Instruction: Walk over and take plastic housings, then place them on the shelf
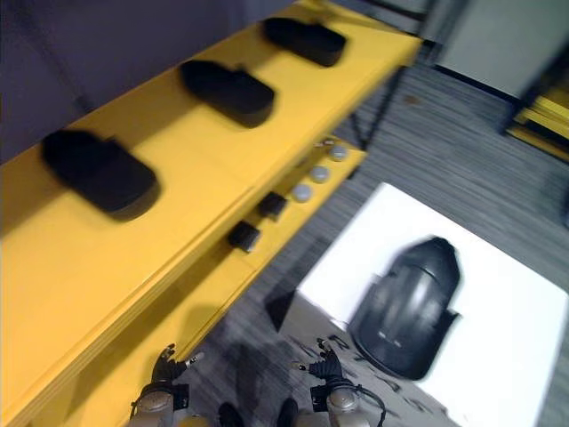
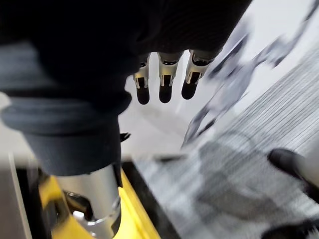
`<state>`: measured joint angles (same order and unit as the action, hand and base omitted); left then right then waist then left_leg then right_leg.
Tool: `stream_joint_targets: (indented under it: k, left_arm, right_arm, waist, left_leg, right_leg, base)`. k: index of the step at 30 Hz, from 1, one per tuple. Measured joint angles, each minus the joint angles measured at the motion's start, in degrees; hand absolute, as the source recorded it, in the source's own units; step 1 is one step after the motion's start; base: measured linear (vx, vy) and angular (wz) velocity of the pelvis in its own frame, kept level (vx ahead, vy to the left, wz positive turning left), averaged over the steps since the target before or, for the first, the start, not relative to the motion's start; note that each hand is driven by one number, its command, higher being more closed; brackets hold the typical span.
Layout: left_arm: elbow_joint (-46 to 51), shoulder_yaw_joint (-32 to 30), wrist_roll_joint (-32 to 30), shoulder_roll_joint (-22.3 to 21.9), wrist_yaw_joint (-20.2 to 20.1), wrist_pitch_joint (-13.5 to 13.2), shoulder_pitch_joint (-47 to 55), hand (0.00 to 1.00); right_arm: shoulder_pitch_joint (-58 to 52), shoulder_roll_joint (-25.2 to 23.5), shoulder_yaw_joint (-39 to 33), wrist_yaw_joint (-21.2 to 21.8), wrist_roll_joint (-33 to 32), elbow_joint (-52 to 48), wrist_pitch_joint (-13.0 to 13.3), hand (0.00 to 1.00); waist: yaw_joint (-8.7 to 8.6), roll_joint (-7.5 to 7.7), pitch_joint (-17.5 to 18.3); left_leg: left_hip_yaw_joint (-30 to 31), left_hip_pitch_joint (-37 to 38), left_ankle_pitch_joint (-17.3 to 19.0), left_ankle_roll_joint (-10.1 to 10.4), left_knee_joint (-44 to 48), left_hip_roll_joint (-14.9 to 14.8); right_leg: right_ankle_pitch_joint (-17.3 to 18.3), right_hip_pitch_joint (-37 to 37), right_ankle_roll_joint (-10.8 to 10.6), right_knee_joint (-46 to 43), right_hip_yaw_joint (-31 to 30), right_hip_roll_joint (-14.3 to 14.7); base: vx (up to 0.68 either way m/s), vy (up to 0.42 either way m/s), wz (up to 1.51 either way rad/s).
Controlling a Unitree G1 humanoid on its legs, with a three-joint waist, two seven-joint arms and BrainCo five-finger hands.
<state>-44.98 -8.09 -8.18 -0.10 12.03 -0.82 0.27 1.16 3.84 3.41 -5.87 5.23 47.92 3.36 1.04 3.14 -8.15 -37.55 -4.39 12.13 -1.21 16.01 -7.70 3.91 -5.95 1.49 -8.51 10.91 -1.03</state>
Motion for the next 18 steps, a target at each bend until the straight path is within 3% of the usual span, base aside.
stream_joint_targets:
  k: [1,2,3,5,6,8,9,10,11,12,15,16,17,18]
  left_arm:
    - [-0.1,0.5,0.0,-0.3,0.0,0.0,0.1,0.0]
    - [-0.1,0.8,0.0,-0.5,0.0,-0.1,0.2,0.0]
    - [-1.2,0.7,0.1,-0.3,-0.1,-0.1,0.0,0.0]
    - [-1.6,2.1,0.0,-0.2,-0.2,0.0,0.5,0.0]
    - [-1.8,2.5,0.0,0.1,-0.2,0.0,0.6,0.0]
    - [-2.4,2.8,0.0,0.7,-0.4,0.0,0.7,0.0]
    - [-2.4,2.8,0.0,1.1,-0.4,0.1,1.3,0.0]
    - [-2.4,2.8,0.0,1.2,-0.4,0.1,1.8,0.0]
    - [-2.4,2.8,0.0,0.8,-0.4,0.1,3.0,0.0]
    - [-2.4,2.7,0.1,0.8,-0.3,-0.2,3.3,0.0]
    - [-2.4,2.8,0.3,0.8,0.0,-0.4,3.9,0.0]
    - [-2.4,2.8,0.7,0.7,0.0,-0.5,3.9,0.0]
    - [-2.9,2.8,1.7,0.5,0.0,-0.5,3.9,0.0]
    - [-3.7,2.8,2.0,0.4,0.0,-0.5,3.9,0.0]
  right_arm:
    - [0.3,0.5,-0.1,-0.1,0.2,0.2,0.0,0.0]
    - [0.6,0.9,-0.1,-0.1,0.6,0.2,0.0,0.0]
    - [0.7,0.7,-0.3,-0.1,1.4,0.2,0.0,0.0]
    - [-1.2,0.2,-1.2,-0.1,2.3,0.0,0.0,0.0]
    - [-1.8,-0.1,-1.2,-0.1,2.3,0.0,0.0,0.0]
    - [-3.9,-0.7,-1.0,-0.1,2.2,0.2,0.0,0.0]
    - [-3.8,-0.7,-1.1,-0.1,2.2,0.2,0.0,0.0]
    - [-3.8,-0.5,-1.1,-0.1,2.1,0.3,0.0,0.0]
    - [-3.5,-0.2,-1.2,-0.1,2.1,0.8,0.0,0.0]
    - [-3.1,0.2,-1.2,-0.3,2.1,1.4,0.0,0.0]
    - [-3.2,0.8,-1.2,-0.8,2.1,2.4,0.0,0.0]
    - [-3.4,0.9,-1.3,-0.9,2.1,2.5,0.0,0.0]
    - [-4.2,1.0,-1.6,-0.9,2.1,2.5,0.0,0.0]
    - [-4.7,1.1,-2.3,-0.9,1.9,2.6,0.0,0.0]
  waist:
    - [0.02,-0.45,0.4]
    - [-0.04,-0.97,0.5]
    - [-0.81,-0.58,0.7]
    - [-0.77,-0.67,0.4]
    - [-0.93,-0.71,0.0]
    - [-0.6,-0.87,-1.6]
    - [-0.42,-1.26,-2.5]
    - [-0.2,-1.51,-2.7]
    - [0.05,-2.27,-2.9]
    - [0.1,-2.54,-3.0]
    - [0.55,-3.07,-3.2]
    - [0.67,-3.42,-3.2]
    - [0.6,-4.92,-2.8]
    - [0.6,-5.28,-2.8]
  left_leg:
    - [1.3,0.7,-1.3,0.0,-3.9,0.9]
    - [1.6,1.1,-5.0,0.0,-6.5,1.0]
    - [-0.5,1.9,-6.1,1.3,-8.2,0.6]
    - [-2.1,3.2,-6.4,1.3,-6.9,-0.4]
    - [-2.0,3.6,-6.3,1.5,-5.7,-0.8]
    - [-1.0,2.8,-5.1,2.9,4.0,-4.6]
    - [1.4,0.4,-4.4,2.3,11.7,-7.2]
    - [4.5,-1.4,-4.0,2.1,14.7,-7.7]
    - [13.8,-3.4,-2.0,3.7,15.8,-6.0]
    - [26.1,-4.6,-0.5,6.3,13.0,-1.9]
    - [40.4,-4.4,0.3,7.7,7.0,2.4]
    - [41.9,-4.2,0.2,7.7,5.7,2.5]
    - [42.4,-3.2,-0.7,6.4,2.0,1.6]
    - [42.4,-3.0,-2.9,5.7,1.7,1.3]
  right_leg:
    - [-1.3,-0.1,0.1,1.2,-1.2,0.7]
    - [-2.4,0.0,-0.1,2.5,-2.0,1.7]
    - [-2.9,0.2,0.6,4.6,-2.3,2.0]
    - [-1.2,0.5,0.7,2.0,6.0,-0.6]
    - [-1.0,1.1,0.6,1.8,5.9,-0.6]
    - [-0.6,3.4,0.2,2.2,4.8,0.0]
    - [-0.8,4.1,0.5,2.1,2.8,0.9]
    - [-1.0,4.2,0.8,1.9,1.7,1.4]
    - [-1.4,3.7,1.2,1.6,-0.9,2.1]
    - [-1.7,3.3,1.5,1.6,-4.4,2.6]
    - [-1.7,2.8,1.5,2.2,-9.6,4.0]
    - [-1.8,2.6,1.3,2.2,-9.9,4.3]
    - [-2.1,2.5,0.8,2.3,-10.5,5.5]
    - [-2.3,2.7,0.6,2.3,-10.8,5.9]
  base:
    - [-0.09,-0.022,-1.08]
    - [-0.05,-0.008,-1.02]
    - [-0.06,-0.026,-0.87]
    - [-0.07,-0.035,-0.52]
    - [-0.09,-0.073,-0.13]
    - [-0.09,-0.179,-0.21]
    - [-0.06,-0.186,-0.54]
    - [-0.06,-0.145,-0.87]
    - [-0.05,-0.088,-1.22]
    - [-0.05,-0.057,-1.32]
    - [0.02,0.031,-1.18]
    - [0.05,0.165,-1.29]
    - [0.04,0.179,-0.96]
    - [0.05,0.193,-0.89]
